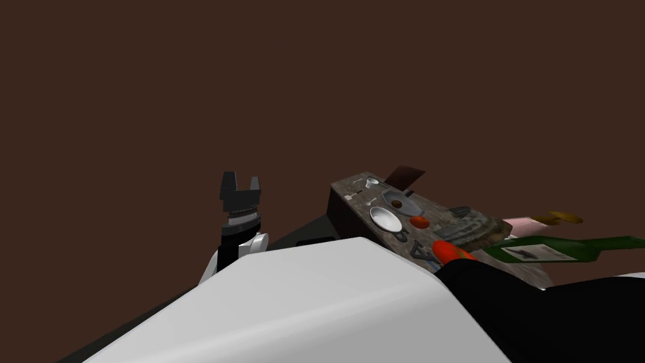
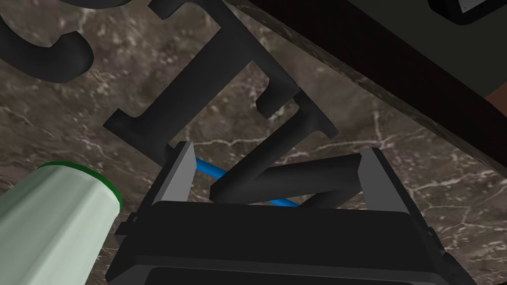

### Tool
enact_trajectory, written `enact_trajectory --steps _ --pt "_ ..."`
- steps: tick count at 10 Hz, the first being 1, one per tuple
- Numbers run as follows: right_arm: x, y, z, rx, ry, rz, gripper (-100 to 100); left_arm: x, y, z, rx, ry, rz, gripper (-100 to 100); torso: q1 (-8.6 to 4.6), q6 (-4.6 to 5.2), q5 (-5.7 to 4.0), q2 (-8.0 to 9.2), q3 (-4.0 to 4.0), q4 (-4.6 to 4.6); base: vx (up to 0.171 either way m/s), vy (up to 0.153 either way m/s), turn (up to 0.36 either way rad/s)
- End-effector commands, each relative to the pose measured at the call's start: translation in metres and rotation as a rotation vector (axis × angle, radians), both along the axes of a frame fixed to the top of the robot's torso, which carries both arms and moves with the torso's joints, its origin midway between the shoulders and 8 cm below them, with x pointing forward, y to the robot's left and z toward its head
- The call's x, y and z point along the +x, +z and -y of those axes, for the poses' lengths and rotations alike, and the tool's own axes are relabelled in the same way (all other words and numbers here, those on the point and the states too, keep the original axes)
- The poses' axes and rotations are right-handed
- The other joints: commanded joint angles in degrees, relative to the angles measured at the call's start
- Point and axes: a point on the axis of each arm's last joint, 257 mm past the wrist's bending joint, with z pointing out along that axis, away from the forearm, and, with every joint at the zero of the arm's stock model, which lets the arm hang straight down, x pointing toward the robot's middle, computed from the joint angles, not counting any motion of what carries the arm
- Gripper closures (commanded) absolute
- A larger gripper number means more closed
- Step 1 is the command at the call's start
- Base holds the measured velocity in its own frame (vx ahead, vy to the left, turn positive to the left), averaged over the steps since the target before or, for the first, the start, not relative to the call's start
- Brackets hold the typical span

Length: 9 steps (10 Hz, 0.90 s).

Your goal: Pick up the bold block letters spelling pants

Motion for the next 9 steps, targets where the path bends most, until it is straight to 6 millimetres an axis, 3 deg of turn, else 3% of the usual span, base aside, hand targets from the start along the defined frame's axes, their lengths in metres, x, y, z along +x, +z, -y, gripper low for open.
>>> enact_trajectory --steps 1,6,7,9 --pt "-0.006 -0.007 -0.001 -0.001 -0.003 0.001 -100 0.000 0.000 0.000 0.000 0.000 0.000 0 0.00 0.00 0.00 0.00 0.00 0.00 0.014 -0.011 0.027" --pt "-0.016 -0.020 -0.003 -0.003 -0.010 0.005 -100 0.000 0.000 0.000 0.000 0.000 0.000 0 0.18 0.01 0.05 0.05 0.03 0.02 0.016 0.000 0.019" --pt "-0.017 -0.020 -0.003 -0.004 -0.010 0.004 100 0.000 0.000 0.000 0.000 0.000 0.000 0 0.19 0.00 0.06 0.07 0.04 0.02 0.000 0.000 0.000" --pt "-0.016 -0.020 -0.004 -0.001 -0.012 0.007 100 0.000 0.000 0.000 0.000 0.000 0.000 0 0.07 0.00 0.03 0.14 0.08 0.02 0.000 0.000 0.000"
